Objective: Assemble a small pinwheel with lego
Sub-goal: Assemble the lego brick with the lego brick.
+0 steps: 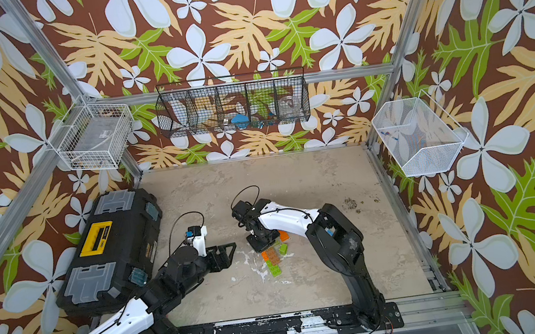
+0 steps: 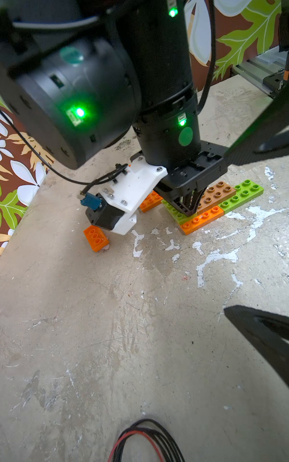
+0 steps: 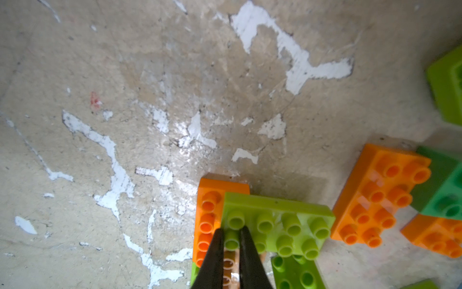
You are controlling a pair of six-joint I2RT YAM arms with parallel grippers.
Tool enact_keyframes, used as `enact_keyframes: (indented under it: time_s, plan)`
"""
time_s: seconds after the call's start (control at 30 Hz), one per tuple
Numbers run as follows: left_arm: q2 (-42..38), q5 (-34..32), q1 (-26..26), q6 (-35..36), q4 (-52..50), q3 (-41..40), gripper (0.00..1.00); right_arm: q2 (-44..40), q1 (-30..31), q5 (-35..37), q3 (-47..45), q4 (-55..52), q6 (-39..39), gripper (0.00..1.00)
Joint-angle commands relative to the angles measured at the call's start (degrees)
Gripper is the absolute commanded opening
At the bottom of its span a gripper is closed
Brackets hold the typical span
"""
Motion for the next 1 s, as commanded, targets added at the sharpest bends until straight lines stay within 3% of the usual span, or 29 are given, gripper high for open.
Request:
enact_keyframes:
  time_s: [0.0, 0.47, 0.7, 0.97]
  plan:
    - [0.0, 0.0, 0.0, -0.4, -0.1, 0.3, 0.91, 1.6, -0.1, -1.0, -0.1, 0.7, -0.4, 0.14]
    - [-0.4, -0.8, 0.0, -1.4, -0.4, -0.4, 0.91, 3.5, 2.7, -0.8, -5.2, 2.5, -6.7, 0.13]
    - [-0.9, -0.9, 0.0, -1.8, -0.3, -0.8, 0.91, 2.9, 2.0, -0.6, -4.1, 2.1, -4.3, 0.12]
    - [-0.4, -0.8, 0.0, -1.5, -0.7, -0.3, 0.91, -1.0, -0.5, -0.4, -0.7, 0.5, -1.3, 0.21]
